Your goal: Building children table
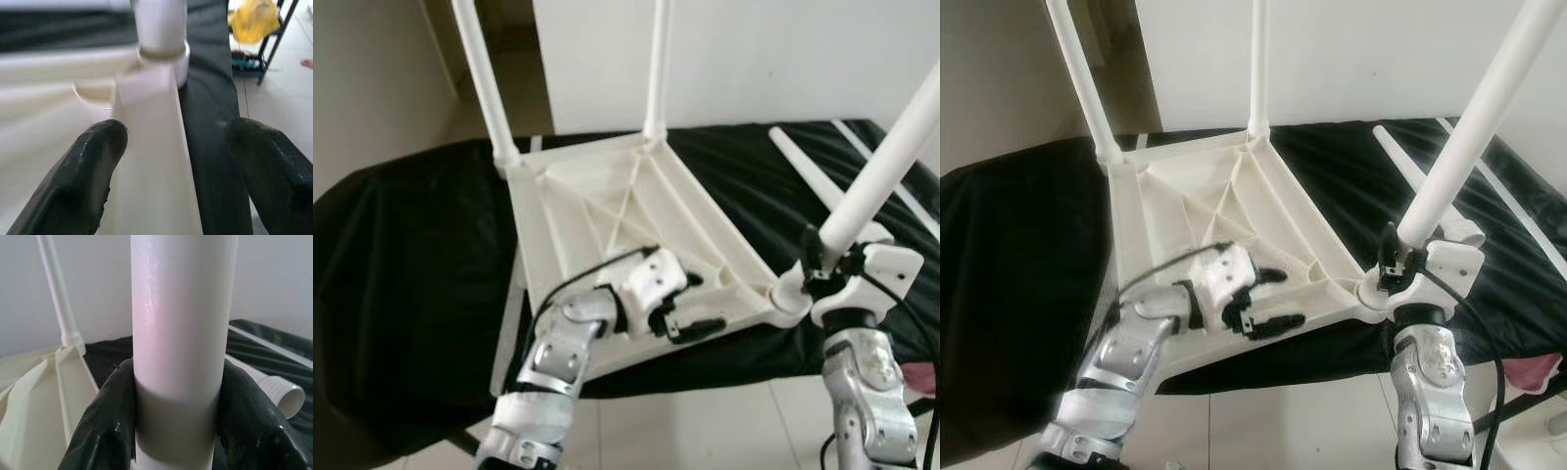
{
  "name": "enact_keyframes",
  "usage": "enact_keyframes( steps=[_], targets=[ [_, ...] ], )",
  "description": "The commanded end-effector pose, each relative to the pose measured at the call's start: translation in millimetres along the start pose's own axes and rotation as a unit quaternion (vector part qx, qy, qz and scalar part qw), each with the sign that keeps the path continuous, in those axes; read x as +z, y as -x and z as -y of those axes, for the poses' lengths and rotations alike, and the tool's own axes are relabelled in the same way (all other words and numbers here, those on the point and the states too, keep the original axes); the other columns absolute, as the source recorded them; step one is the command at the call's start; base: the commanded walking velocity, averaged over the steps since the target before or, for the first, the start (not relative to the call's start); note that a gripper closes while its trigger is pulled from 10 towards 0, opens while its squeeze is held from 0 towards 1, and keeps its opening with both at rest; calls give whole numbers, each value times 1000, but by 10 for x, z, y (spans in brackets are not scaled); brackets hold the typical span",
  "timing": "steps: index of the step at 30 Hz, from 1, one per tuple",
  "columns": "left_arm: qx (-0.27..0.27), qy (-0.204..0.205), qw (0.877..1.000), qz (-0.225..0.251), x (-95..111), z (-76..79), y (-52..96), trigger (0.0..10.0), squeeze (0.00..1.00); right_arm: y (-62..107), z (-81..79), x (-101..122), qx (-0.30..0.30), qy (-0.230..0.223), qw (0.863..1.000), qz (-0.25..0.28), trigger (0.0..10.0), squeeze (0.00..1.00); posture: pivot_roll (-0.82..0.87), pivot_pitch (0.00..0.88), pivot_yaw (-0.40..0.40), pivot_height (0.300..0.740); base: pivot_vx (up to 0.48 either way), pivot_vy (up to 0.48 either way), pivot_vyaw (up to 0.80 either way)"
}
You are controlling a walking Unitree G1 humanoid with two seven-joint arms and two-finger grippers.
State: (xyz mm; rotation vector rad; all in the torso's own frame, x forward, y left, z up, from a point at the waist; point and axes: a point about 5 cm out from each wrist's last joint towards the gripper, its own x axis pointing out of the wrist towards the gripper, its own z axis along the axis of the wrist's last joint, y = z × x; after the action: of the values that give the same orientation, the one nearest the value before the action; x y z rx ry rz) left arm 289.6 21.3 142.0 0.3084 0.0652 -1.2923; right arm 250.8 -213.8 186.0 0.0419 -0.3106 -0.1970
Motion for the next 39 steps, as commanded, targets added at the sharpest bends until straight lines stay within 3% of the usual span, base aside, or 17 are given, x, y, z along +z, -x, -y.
enact_keyframes(
  steps=[1, 9, 10, 17, 18, 19, 20, 24, 31, 34, 36, 37, 39],
  targets=[
    [133, 10, 991, -28, -59, -136, -20, 10000, 0, -14, 5, 15, -1, -4, 1000, 4, 10000, 0, 18, 0, 15, 740, 0, 0, 0],
    [154, 61, 982, -92, -210, -133, -124, 10000, 0, -54, -1, 51, 0, -5, 1000, 15, 10000, 0, 18, 0, 15, 740, 0, 0, 0],
    [147, 61, 980, -121, -292, -113, -116, 10000, 0, -72, -6, 73, 1, -5, 1000, 20, 10000, 0, 18, 0, 14, 740, 0, 0, 0],
    [125, 33, 970, -207, -586, -160, 135, 10000, 0, -130, -7, 138, 5, -3, 999, 34, 10000, 0, 16, 0, 15, 740, 0, 0, 0],
    [122, 29, 966, -226, -640, -207, 237, 10000, 0, -135, -2, 142, 5, -1, 999, 36, 10000, 0, 18, 0, 16, 740, 0, 0, 0],
    [122, 29, 966, -226, -640, -207, 237, 10000, 0, -135, -2, 142, 5, -1, 999, 36, 10000, 0, 18, 0, 16, 740, 0, 0, 0],
    [122, 19, 960, -250, -703, -276, 374, 10000, 0, -140, 2, 145, 6, 1, 999, 37, 10000, 0, 18, 0, 17, 740, 0, 0, 0],
    [135, 21, 952, -275, -766, -386, 557, 10000, 0, -151, 10, 154, 7, 2, 999, 39, 10000, 0, 17, 0, 20, 740, 0, 0, 0],
    [144, 15, 947, -286, -754, -498, 706, 10000, 0, -151, -9, 148, 12, 1, 999, 39, 10000, 0, 18, 0, 22, 740, 0, 0, 0],
    [127, 14, 955, -267, -688, -479, 685, 10000, 0, -150, -30, 134, 16, -1, 999, 36, 10000, 0, 18, 0, 22, 740, 0, 0, 0],
    [90, 2, 969, -229, -575, -394, 600, 10000, 0, -148, -69, 110, 25, -3, 999, 31, 10000, 0, 19, 0, 21, 740, 0, 0, 0],
    [90, 2, 969, -229, -575, -394, 600, 10000, 0, -148, -69, 110, 25, -3, 999, 31, 10000, 0, 19, 0, 21, 740, 0, 0, 0],
    [38, 0, 986, -165, -405, -237, 481, 10000, 0, -155, -127, 77, 39, -6, 999, 24, 10000, 0, 20, 0, 17, 740, 0, 0, 0]
  ],
)
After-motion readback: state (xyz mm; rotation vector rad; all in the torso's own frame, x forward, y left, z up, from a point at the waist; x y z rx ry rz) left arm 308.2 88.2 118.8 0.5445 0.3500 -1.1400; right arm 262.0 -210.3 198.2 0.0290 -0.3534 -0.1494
